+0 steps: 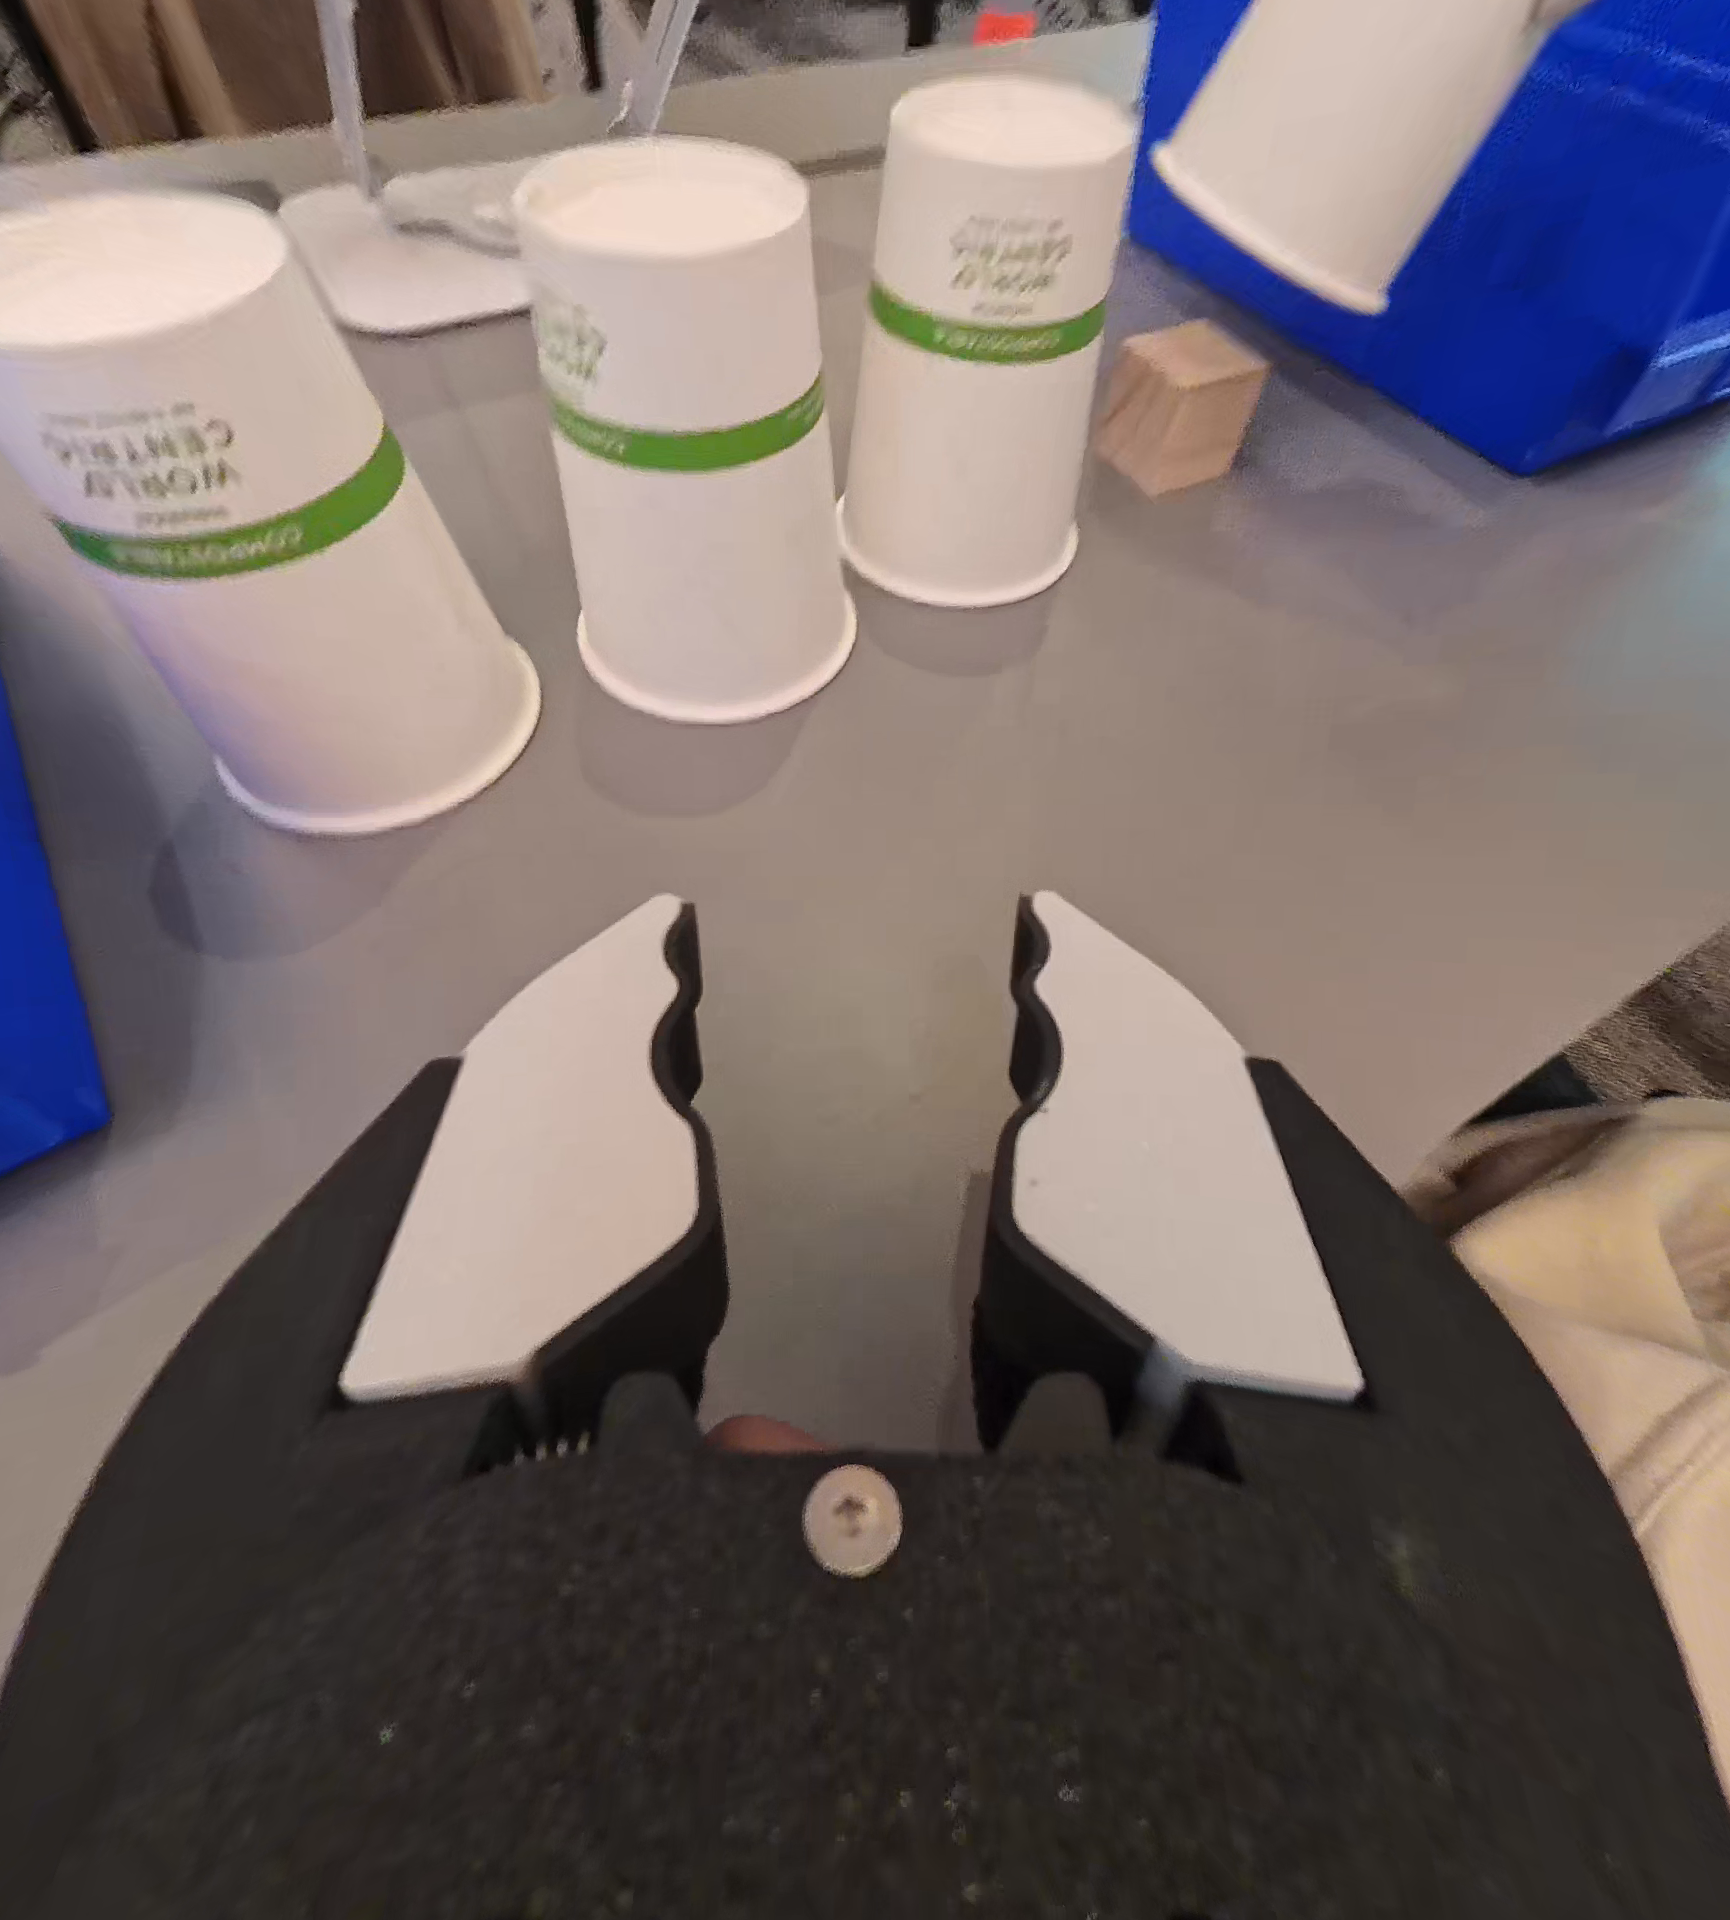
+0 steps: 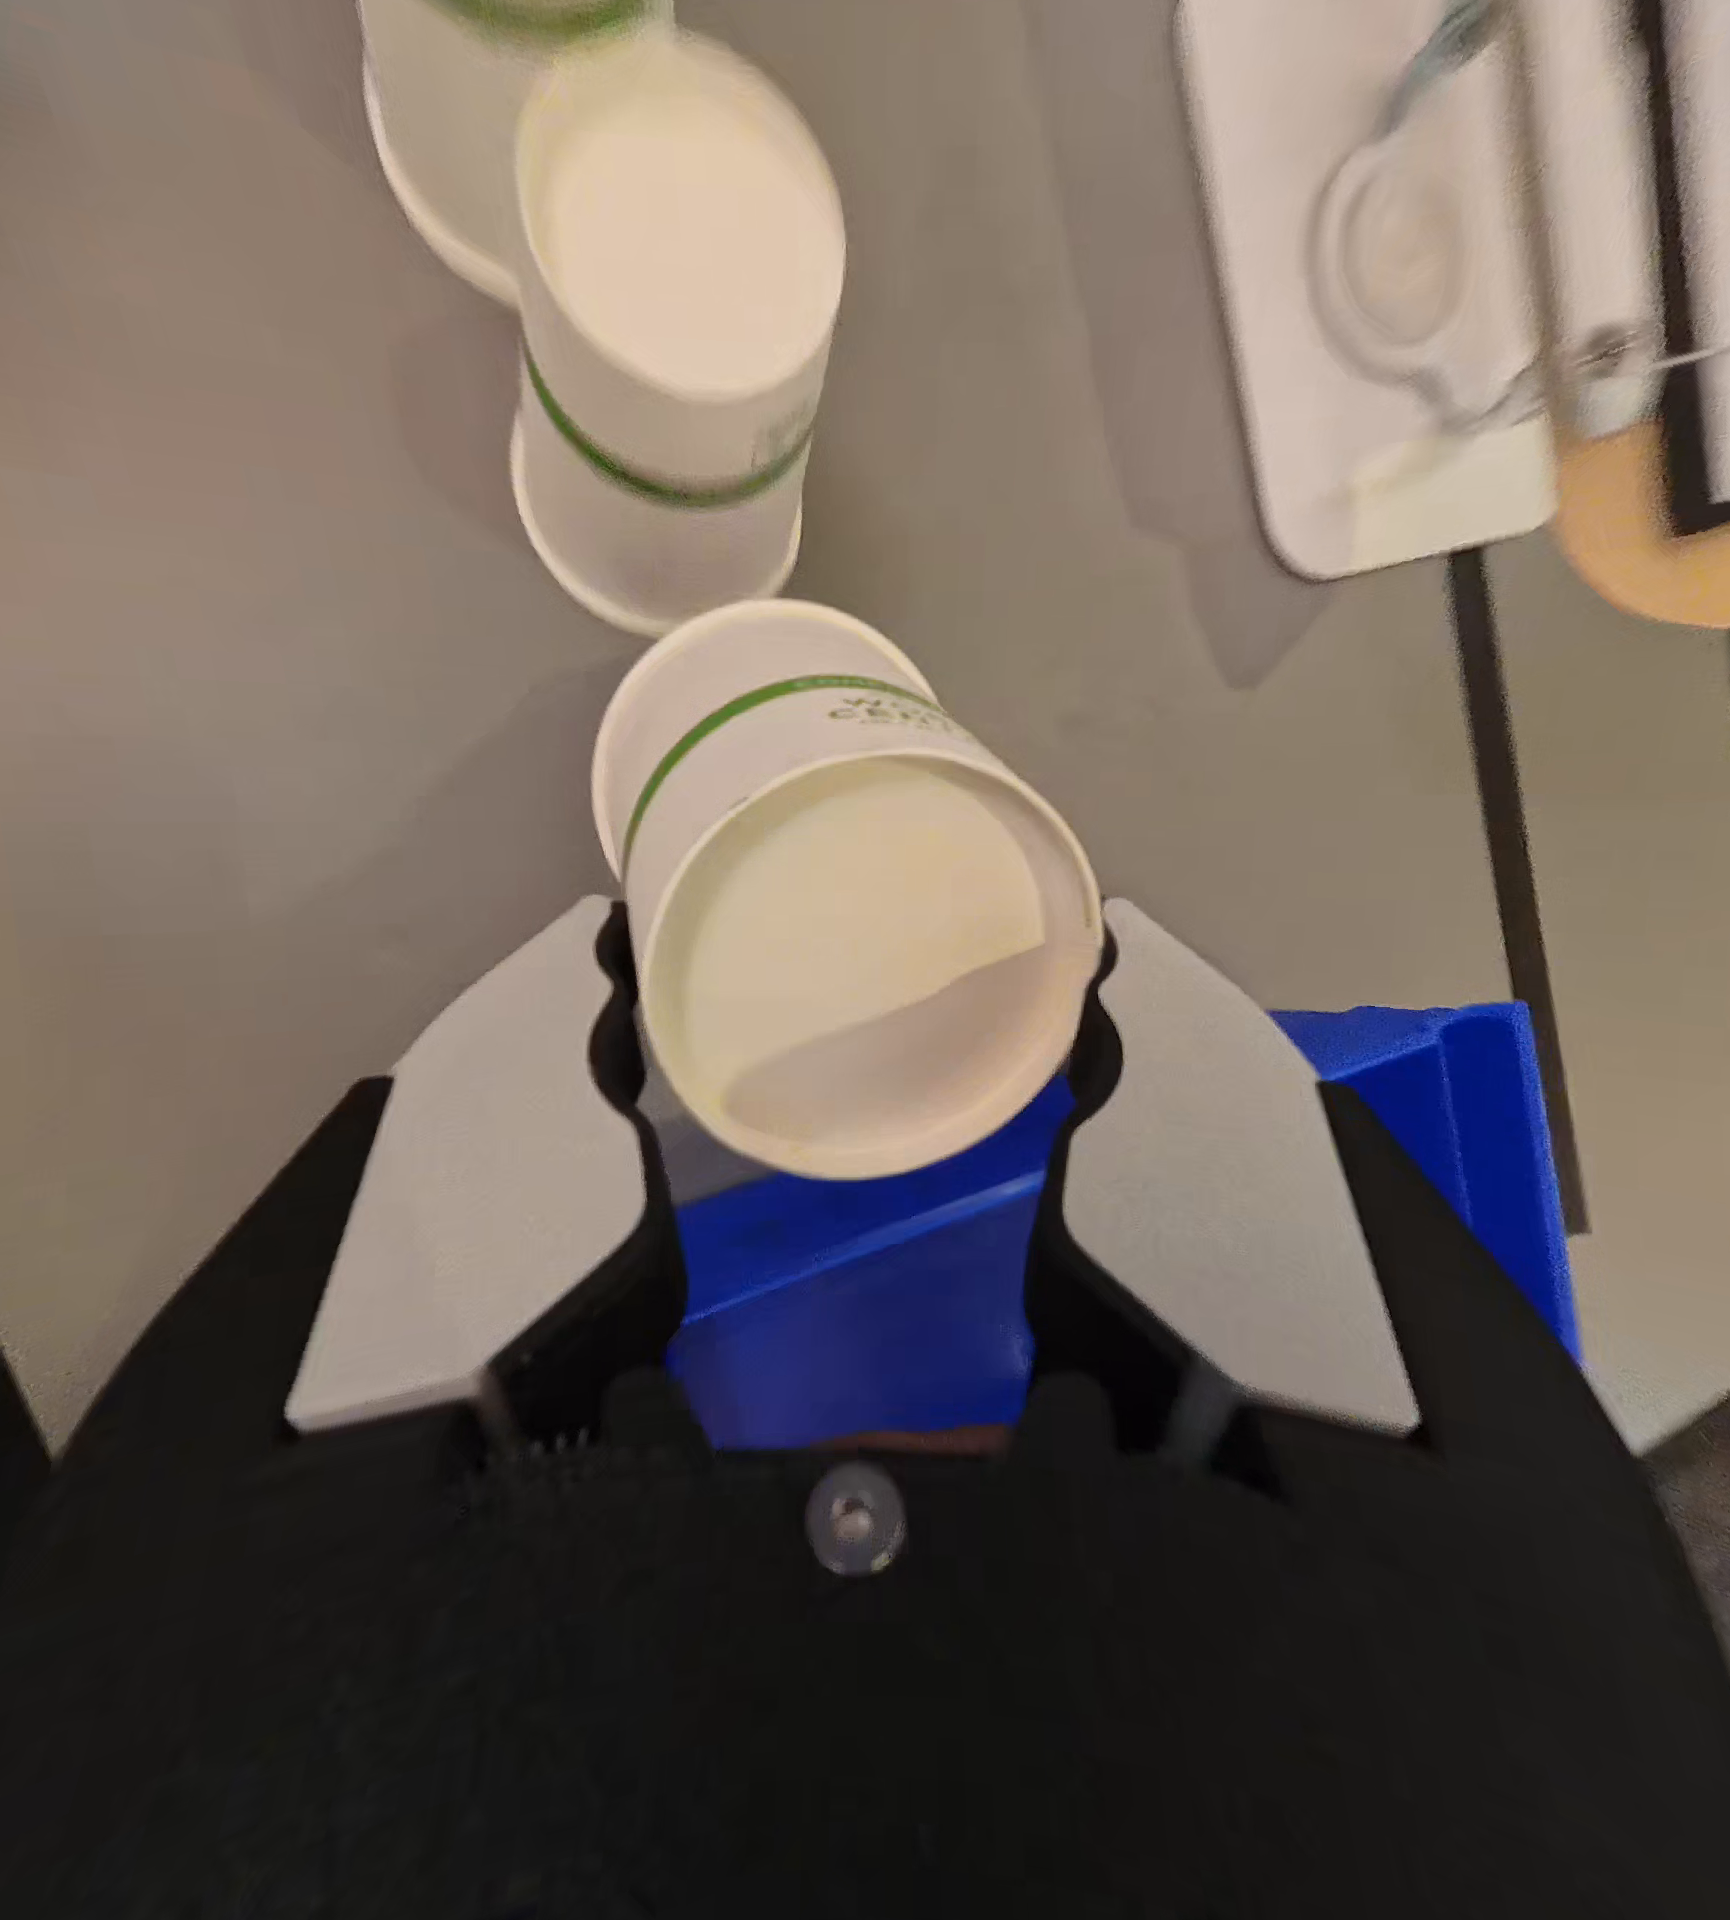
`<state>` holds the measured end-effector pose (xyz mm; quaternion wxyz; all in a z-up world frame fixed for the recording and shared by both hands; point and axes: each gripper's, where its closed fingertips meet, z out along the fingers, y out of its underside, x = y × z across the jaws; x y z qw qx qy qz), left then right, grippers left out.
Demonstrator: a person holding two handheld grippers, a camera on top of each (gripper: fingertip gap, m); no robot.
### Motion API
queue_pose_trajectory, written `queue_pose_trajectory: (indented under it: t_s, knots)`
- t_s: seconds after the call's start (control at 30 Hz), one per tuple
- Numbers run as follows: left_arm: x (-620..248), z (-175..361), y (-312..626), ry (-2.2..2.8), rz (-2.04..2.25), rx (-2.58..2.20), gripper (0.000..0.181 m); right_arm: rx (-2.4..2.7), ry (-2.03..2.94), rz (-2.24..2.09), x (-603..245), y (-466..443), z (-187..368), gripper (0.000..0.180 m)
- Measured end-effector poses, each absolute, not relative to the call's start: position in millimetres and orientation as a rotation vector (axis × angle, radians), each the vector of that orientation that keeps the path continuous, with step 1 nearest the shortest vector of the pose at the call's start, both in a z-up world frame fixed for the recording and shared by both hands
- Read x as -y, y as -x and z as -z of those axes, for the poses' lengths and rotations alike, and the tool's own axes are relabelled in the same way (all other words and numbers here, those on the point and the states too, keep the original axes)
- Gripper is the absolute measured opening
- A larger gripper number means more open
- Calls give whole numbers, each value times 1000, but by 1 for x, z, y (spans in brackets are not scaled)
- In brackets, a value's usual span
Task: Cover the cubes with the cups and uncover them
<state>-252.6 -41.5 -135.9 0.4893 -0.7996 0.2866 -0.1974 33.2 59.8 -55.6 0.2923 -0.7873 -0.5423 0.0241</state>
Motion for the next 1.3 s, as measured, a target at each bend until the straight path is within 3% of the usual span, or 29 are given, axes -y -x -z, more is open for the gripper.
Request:
queue_pose_trajectory:
  t_s: [0.03,0.2,0.43,0.53,0.63,0.9,0.97,1.07,1.23,1.3]
  knots:
    - [43,129,251,1905,511,-720,57,1359,2046,-147,-53,-32,41,82]
    - [39,93,245,1745,636,-800,57,1015,1789,-563,-3,-5,2,81]
    - [68,80,182,1504,630,-1196,49,728,1653,-1039,28,69,10,81]
    - [79,70,162,1439,654,-1281,55,667,1621,-1234,38,104,13,81]
    - [74,56,160,1441,683,-1246,62,553,1585,-1308,33,113,12,81]
    - [81,42,170,1397,812,-1203,54,563,1640,-1470,44,132,34,81]
    - [80,44,168,1393,797,-1220,46,585,1639,-1490,50,142,38,81]
    - [91,40,168,1345,876,-1255,4,599,1645,-1497,54,144,42,80]
    - [97,41,170,1358,948,-1319,0,631,1642,-1538,60,145,46,81]
    - [95,39,174,1352,909,-1331,0,646,1634,-1550,62,143,46,89]
